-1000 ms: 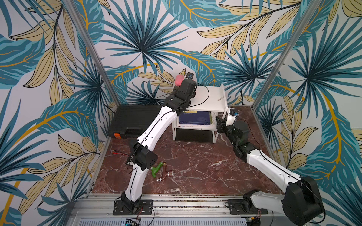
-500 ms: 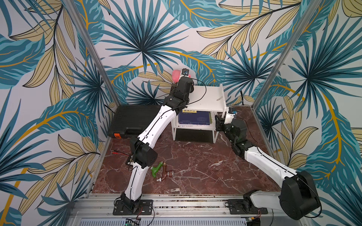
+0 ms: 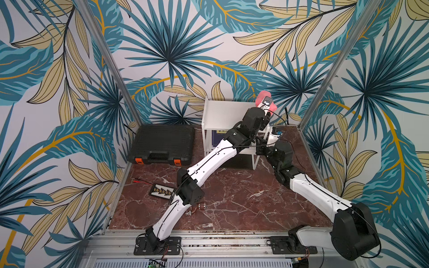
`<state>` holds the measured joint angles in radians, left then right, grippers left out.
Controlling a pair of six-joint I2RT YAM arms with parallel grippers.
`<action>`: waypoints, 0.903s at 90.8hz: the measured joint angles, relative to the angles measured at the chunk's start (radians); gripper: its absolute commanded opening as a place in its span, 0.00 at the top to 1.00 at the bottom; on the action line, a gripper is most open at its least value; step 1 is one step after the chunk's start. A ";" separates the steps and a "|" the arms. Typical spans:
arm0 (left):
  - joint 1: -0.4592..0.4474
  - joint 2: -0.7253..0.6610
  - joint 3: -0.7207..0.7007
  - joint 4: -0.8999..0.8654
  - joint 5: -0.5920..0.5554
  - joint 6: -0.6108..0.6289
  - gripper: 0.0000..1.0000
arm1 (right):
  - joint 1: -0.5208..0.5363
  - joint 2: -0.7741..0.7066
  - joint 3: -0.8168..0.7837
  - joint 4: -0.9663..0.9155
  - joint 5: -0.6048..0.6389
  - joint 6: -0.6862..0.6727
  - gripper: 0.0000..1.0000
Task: Wipe the bookshelf clean with a cloth
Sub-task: Wipe the dust from the shelf.
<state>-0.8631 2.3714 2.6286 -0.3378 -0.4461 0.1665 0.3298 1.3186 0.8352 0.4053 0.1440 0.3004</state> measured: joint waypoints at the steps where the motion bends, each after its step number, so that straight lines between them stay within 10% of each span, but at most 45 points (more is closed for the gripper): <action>1: 0.000 0.000 0.000 0.001 -0.004 0.002 1.00 | 0.000 0.000 0.000 0.000 -0.001 0.000 0.68; 38: 0.277 -0.059 -0.054 -0.059 -0.031 -0.047 1.00 | 0.004 0.002 0.001 0.003 -0.018 -0.003 0.70; 62: 0.122 -0.338 -0.394 -0.142 0.215 -0.088 1.00 | 0.004 0.002 0.001 0.004 -0.018 0.008 0.70; 82: 0.158 -0.562 -0.668 -0.171 0.089 -0.108 1.00 | 0.004 0.002 0.001 0.004 -0.017 0.003 0.69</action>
<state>-0.7052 1.8091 1.9606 -0.5083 -0.3576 0.0582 0.3336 1.3209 0.8360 0.4095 0.1272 0.3038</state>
